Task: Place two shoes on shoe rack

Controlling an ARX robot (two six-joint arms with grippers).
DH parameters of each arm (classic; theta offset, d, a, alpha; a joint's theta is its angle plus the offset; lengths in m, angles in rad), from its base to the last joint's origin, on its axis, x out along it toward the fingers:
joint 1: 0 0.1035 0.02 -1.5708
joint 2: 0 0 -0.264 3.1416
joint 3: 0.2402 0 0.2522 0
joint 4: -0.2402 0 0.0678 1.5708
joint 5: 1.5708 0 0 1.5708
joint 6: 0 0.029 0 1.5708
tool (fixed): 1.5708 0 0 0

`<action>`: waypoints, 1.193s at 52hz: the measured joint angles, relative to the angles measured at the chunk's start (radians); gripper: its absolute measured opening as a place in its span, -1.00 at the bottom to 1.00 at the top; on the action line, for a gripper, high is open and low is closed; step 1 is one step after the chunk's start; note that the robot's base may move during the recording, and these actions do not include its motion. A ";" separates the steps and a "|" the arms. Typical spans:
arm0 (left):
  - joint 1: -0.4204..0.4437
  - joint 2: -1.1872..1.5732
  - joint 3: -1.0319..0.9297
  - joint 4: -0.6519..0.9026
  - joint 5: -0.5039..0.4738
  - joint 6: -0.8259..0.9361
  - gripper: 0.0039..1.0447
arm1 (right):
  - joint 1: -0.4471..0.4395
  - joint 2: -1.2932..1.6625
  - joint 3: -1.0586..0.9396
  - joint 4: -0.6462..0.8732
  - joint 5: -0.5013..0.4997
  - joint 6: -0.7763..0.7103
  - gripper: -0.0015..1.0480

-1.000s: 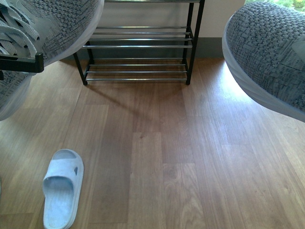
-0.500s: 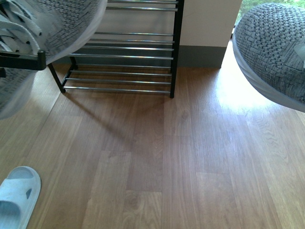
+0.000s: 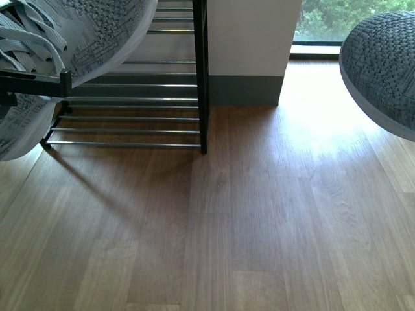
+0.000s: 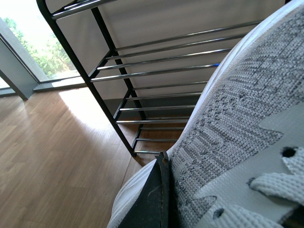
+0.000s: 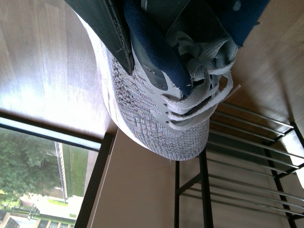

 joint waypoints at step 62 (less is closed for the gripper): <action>0.004 0.000 0.000 0.002 -0.005 0.000 -0.97 | 0.002 0.000 0.000 0.000 -0.025 0.001 -0.97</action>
